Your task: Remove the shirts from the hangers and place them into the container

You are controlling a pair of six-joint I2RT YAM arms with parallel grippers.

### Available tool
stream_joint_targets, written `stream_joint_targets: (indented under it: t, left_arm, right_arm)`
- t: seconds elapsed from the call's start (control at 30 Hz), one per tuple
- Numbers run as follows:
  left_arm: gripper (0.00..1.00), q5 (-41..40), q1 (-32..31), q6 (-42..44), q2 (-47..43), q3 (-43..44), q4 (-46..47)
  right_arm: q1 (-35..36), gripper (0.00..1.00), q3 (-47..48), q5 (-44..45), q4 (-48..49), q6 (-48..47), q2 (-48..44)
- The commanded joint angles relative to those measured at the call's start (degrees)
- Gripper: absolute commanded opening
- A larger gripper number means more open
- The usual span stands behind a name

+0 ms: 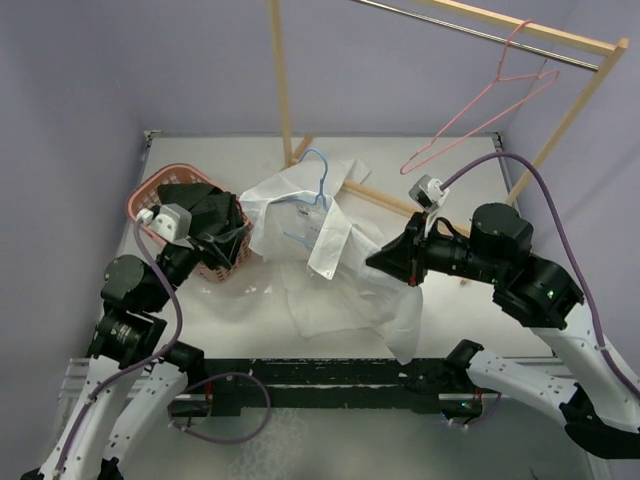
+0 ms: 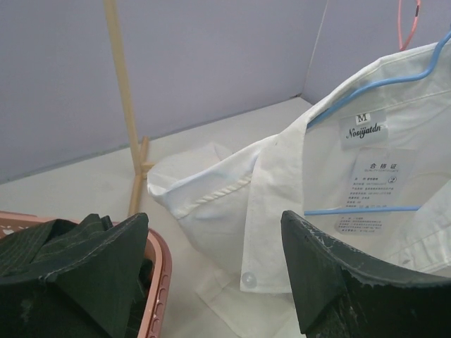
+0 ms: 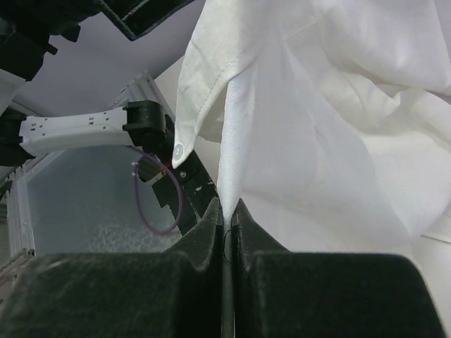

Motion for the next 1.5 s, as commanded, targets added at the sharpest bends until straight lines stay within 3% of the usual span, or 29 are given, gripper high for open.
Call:
stream_joint_targets:
  t: [0.0,0.73,1.0,1.23,1.37,1.47]
  left_arm:
    - [0.79,3.85,0.21,0.91,2.63,0.91,2.61]
    - [0.78,8.7,0.26,0.33,5.46,0.32,5.28]
    - [0.74,15.22,0.18,0.01,10.12,-0.25,10.37]
    - [0.73,14.95,0.24,0.54,15.59,1.18,12.39]
    - [0.69,14.93,0.16,0.43,17.36,1.58,13.17]
    - [0.54,15.69,0.06,0.42,18.66,2.04,13.83]
  right_arm:
    - [0.1,0.0,-0.8,-5.88,9.38,3.09,-2.43]
    - [0.05,0.0,-4.92,-16.95,14.71,6.79,-1.71]
    - [0.05,0.0,-5.58,-18.5,16.46,7.54,-0.88]
    - [0.05,0.0,-5.77,-19.22,17.26,8.18,-0.62]
    - [0.11,0.0,-5.97,-19.17,17.01,8.05,-0.7]
    - [0.05,0.0,-6.05,-19.1,16.88,7.99,-0.54]
